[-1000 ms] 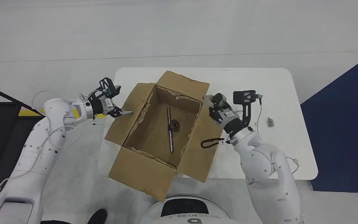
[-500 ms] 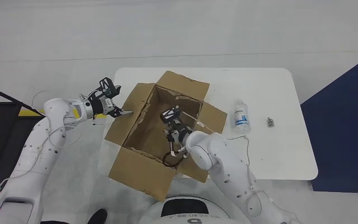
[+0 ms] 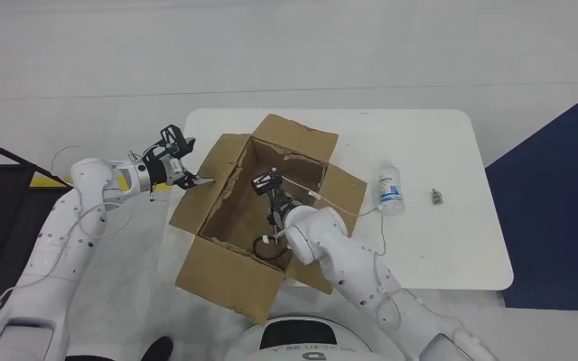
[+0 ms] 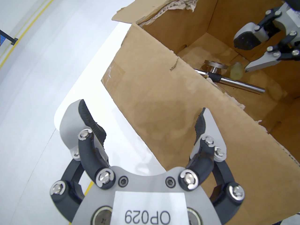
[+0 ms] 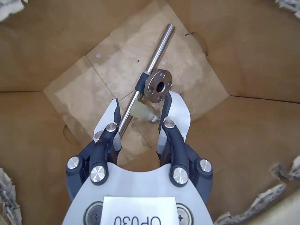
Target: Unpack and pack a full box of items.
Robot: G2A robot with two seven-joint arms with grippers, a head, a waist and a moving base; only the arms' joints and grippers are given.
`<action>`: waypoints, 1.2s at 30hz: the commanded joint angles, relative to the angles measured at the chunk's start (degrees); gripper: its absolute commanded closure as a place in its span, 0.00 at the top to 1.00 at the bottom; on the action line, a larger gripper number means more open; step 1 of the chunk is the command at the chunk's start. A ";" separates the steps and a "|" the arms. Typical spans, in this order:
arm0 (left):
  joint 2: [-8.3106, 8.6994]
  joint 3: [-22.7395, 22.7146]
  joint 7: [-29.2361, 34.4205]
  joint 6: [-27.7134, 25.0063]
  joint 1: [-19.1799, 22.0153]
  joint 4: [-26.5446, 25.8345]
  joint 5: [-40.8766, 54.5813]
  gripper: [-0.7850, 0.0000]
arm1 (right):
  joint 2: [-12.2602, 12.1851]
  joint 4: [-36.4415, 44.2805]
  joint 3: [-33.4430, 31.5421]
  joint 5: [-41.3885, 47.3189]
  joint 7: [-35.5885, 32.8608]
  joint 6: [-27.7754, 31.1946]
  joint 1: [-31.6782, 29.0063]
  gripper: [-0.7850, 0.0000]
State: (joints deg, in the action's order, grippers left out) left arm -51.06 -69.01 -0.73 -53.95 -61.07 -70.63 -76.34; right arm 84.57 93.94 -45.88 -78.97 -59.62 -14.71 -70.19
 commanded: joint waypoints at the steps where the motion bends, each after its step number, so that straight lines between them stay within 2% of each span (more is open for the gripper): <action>1: 0.00 0.00 0.00 0.00 0.00 0.00 0.00 1.00 | -0.21 2.27 -1.38 -0.08 1.03 -0.56 -0.82 0.46; 4: 0.00 0.00 0.00 0.00 0.00 0.00 0.00 1.00 | -1.07 9.83 -6.25 0.95 3.91 -1.18 -4.34 0.49; 9: 0.00 0.00 0.00 0.00 0.00 0.00 0.00 1.00 | -3.18 24.07 -22.60 5.15 7.90 -3.22 -14.53 0.42; 14: 0.00 0.00 0.00 0.00 0.00 0.00 0.00 1.00 | -4.19 27.91 -39.88 15.61 11.90 -4.18 -21.93 0.47; 15: 0.00 0.00 0.00 0.00 0.00 0.00 0.00 1.00 | -4.28 27.35 -42.74 18.18 12.56 -4.11 -22.71 0.51; 17: 0.00 0.00 0.00 0.00 0.00 0.00 0.00 1.00 | -4.47 24.77 -48.37 22.83 13.39 -4.38 -23.44 0.67; 20: 0.00 0.00 0.00 0.00 0.00 0.00 0.00 1.00 | -4.74 18.22 -55.04 27.44 13.67 -6.81 -22.01 0.71; 23: 0.00 0.00 0.00 0.00 0.00 0.00 0.00 1.00 | -5.20 10.11 -58.89 28.01 12.73 -9.10 -19.31 0.78; 24: 0.00 0.00 0.00 0.00 0.00 0.00 0.00 1.00 | -5.40 7.23 -59.50 25.76 13.10 -11.00 -18.21 0.81; 25: 0.00 0.00 0.00 0.00 0.00 0.00 0.00 1.00 | -5.51 4.87 -59.27 24.10 12.87 -12.57 -17.25 0.88; 27: 0.00 0.00 0.00 0.00 0.00 0.00 0.00 1.00 | -5.74 1.12 -59.24 21.94 12.75 -14.69 -15.10 0.96; 31: 0.00 0.00 0.00 0.00 0.00 0.00 0.00 1.00 | -6.16 -4.58 -58.02 17.70 12.03 -16.31 -11.33 0.98; 36: 0.00 0.00 0.00 0.00 0.00 0.00 0.00 1.00 | -6.46 -9.88 -56.95 16.08 11.46 -16.28 -7.45 0.89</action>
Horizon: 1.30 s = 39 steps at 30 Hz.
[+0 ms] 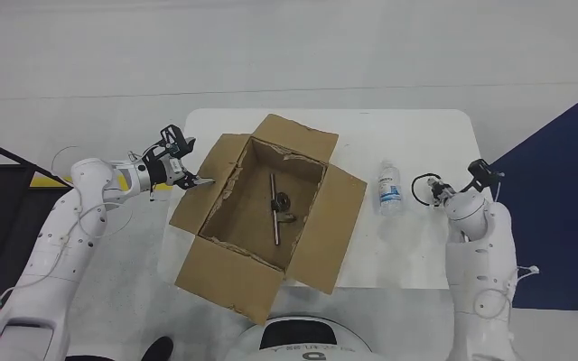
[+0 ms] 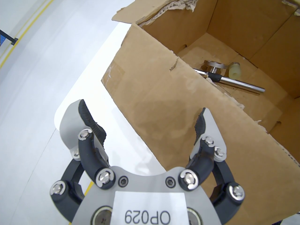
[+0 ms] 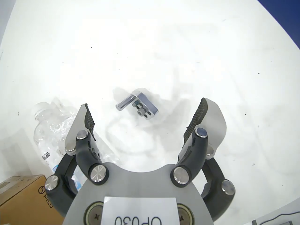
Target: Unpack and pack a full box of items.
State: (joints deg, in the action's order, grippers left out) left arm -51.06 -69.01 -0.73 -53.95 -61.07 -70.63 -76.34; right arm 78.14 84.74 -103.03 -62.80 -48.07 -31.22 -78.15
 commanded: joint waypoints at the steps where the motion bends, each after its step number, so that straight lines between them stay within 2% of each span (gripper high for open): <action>1: 0.00 0.00 0.00 0.00 0.00 0.00 0.00 1.00 | -0.07 -1.23 0.47 -0.26 -0.23 0.34 0.90 0.85; 3: 0.00 0.00 0.00 0.00 0.00 0.00 0.00 1.00 | -0.14 -2.04 1.07 -1.07 -0.66 0.22 1.51 0.68; 4: 0.00 0.00 0.00 0.00 0.00 0.00 0.00 1.00 | -0.16 -2.22 1.35 -1.31 -0.88 0.09 1.73 0.51; 8: 0.00 0.00 0.00 0.00 0.00 0.00 0.00 1.00 | -0.24 -2.52 2.50 -2.47 -2.28 -0.27 2.00 0.39; 13: 0.00 0.00 0.00 0.00 0.00 0.00 0.00 1.00 | -0.37 -2.80 3.23 -3.58 -3.69 -0.95 2.10 0.19; 14: 0.00 0.00 0.00 0.00 0.00 0.00 0.00 1.00 | -0.38 -2.73 3.27 -3.53 -3.83 -1.03 1.99 0.05; 15: 0.00 0.00 0.00 0.00 0.00 0.00 0.00 1.00 | -0.39 -2.55 3.26 -3.49 -3.90 -1.05 1.81 0.00; 22: 0.00 0.00 0.00 0.00 0.00 0.00 0.00 1.00 | -0.41 0.33 2.85 -2.51 -2.20 -1.51 -0.24 0.00; 28: 0.00 0.00 0.00 0.00 0.00 0.00 0.00 1.00 | 0.16 9.87 1.48 5.35 5.96 1.19 -4.91 0.00; 35: 0.00 0.00 0.00 0.00 0.00 0.00 0.00 1.00 | 1.19 29.23 1.88 19.19 17.05 13.18 -17.11 0.00; 39: 0.00 0.00 0.00 0.00 0.00 0.00 0.00 1.00 | 1.26 33.40 4.67 22.41 18.22 21.03 -21.04 0.00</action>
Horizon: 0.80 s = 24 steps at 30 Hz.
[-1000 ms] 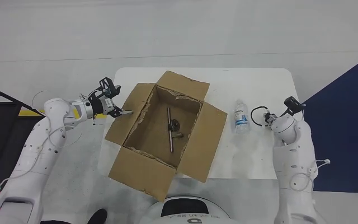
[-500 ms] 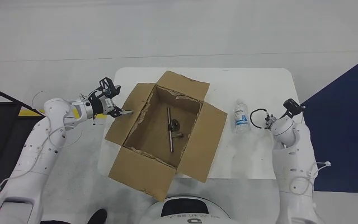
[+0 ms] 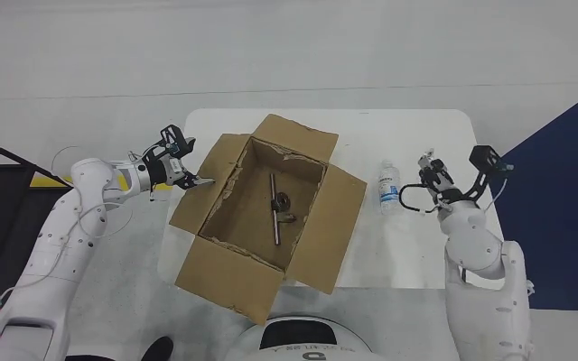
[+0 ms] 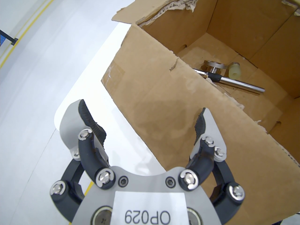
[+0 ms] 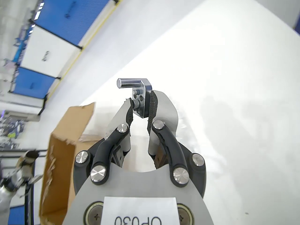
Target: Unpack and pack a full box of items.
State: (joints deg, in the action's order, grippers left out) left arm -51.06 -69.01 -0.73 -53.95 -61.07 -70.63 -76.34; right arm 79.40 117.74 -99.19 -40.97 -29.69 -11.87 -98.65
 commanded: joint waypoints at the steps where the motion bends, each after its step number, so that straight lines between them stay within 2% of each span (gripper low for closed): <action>1: 0.00 0.00 0.00 0.00 0.00 0.00 0.00 1.00 | -0.01 0.58 1.41 1.66 -0.63 2.93 -0.94 0.00; 13: 0.00 0.00 0.00 0.00 0.00 0.00 0.00 1.00 | -0.11 1.36 1.77 -0.13 0.07 3.64 -1.08 0.00; 16: 0.00 0.00 0.00 0.00 0.00 0.00 0.00 1.00 | -0.62 8.21 6.40 -12.80 -1.69 5.79 -2.11 0.00; 19: 0.00 0.00 0.00 0.00 0.00 0.00 0.00 1.00 | -0.88 13.43 12.61 -20.10 -5.21 8.49 -1.34 0.00; 24: 0.00 0.00 0.00 0.00 0.00 0.00 0.00 1.00 | -1.22 12.84 26.49 -34.04 -18.76 15.32 6.17 0.00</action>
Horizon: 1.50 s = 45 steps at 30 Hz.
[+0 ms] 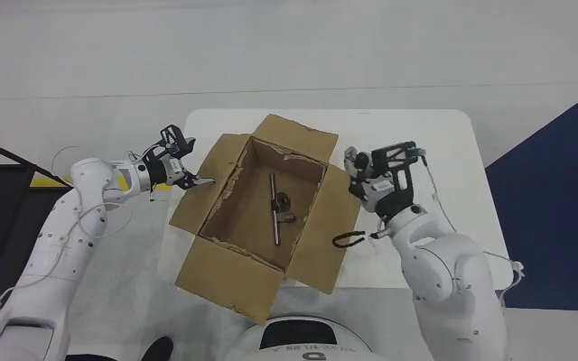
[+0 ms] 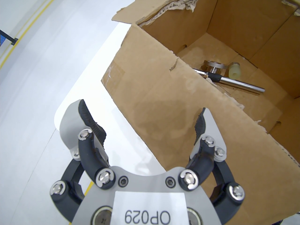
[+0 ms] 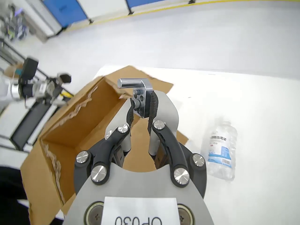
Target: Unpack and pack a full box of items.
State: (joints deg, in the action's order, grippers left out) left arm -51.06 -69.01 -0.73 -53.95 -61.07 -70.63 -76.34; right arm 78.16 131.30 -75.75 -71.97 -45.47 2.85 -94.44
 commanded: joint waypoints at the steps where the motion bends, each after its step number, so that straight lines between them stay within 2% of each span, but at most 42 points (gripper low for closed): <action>1: 0.00 0.00 0.00 0.00 0.00 0.00 0.00 1.00 | 0.16 -1.93 6.12 -5.21 -5.44 0.78 3.93 0.00; 8: 0.00 0.00 0.00 0.00 0.00 0.00 0.00 1.00 | 2.42 -15.86 22.27 -11.82 -20.97 -1.62 19.41 0.00; 11: 0.00 0.00 0.00 0.00 0.00 0.00 0.00 1.00 | 3.76 -24.81 28.60 -21.93 -29.57 -4.74 26.03 0.00; 14: 0.00 0.00 0.00 0.00 0.00 0.00 0.00 1.00 | 5.53 -29.61 33.86 -22.87 -33.40 -6.47 30.09 0.00; 23: 0.00 0.00 0.00 0.00 0.00 0.00 0.00 1.00 | 9.16 -39.05 38.72 -20.54 -37.30 -7.52 36.74 0.00; 24: 0.00 0.00 0.00 0.00 0.00 0.00 0.00 1.00 | 9.47 -40.10 38.79 -20.05 -37.14 -7.63 37.23 0.03; 25: 0.00 0.00 0.00 0.00 0.00 0.00 0.00 1.00 | 9.77 -41.14 38.80 -19.64 -36.83 -7.86 37.76 0.16; 27: 0.00 0.00 0.00 0.00 0.00 0.00 0.00 1.00 | 10.35 -43.57 38.57 -18.84 -36.23 -8.65 38.77 0.16; 33: 0.00 0.00 0.00 0.00 0.00 0.00 0.00 1.00 | 12.05 -48.94 39.34 -19.65 -35.92 -10.17 41.72 0.28; 35: 0.00 0.00 0.00 0.00 0.00 0.00 0.00 1.00 | 12.48 -49.50 39.68 -20.61 -36.05 -10.17 42.46 0.40; 38: 0.00 0.00 0.00 0.00 0.00 0.00 0.00 1.00 | 12.75 -46.32 38.78 -20.04 -34.99 -10.07 42.14 0.44; 42: 0.00 0.00 0.00 0.00 0.00 0.00 0.00 1.00 | 11.62 -35.26 33.65 -20.56 -32.56 -9.77 38.80 0.45; 45: 0.00 0.00 0.00 0.00 0.00 0.00 0.00 1.00 | 10.09 -22.98 28.05 -21.99 -30.85 -8.64 33.12 0.48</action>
State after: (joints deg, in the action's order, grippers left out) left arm -51.06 -69.01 -0.73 -53.95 -61.07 -70.63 -76.34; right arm 88.69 103.75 -45.72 -93.56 -76.78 -6.21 -59.31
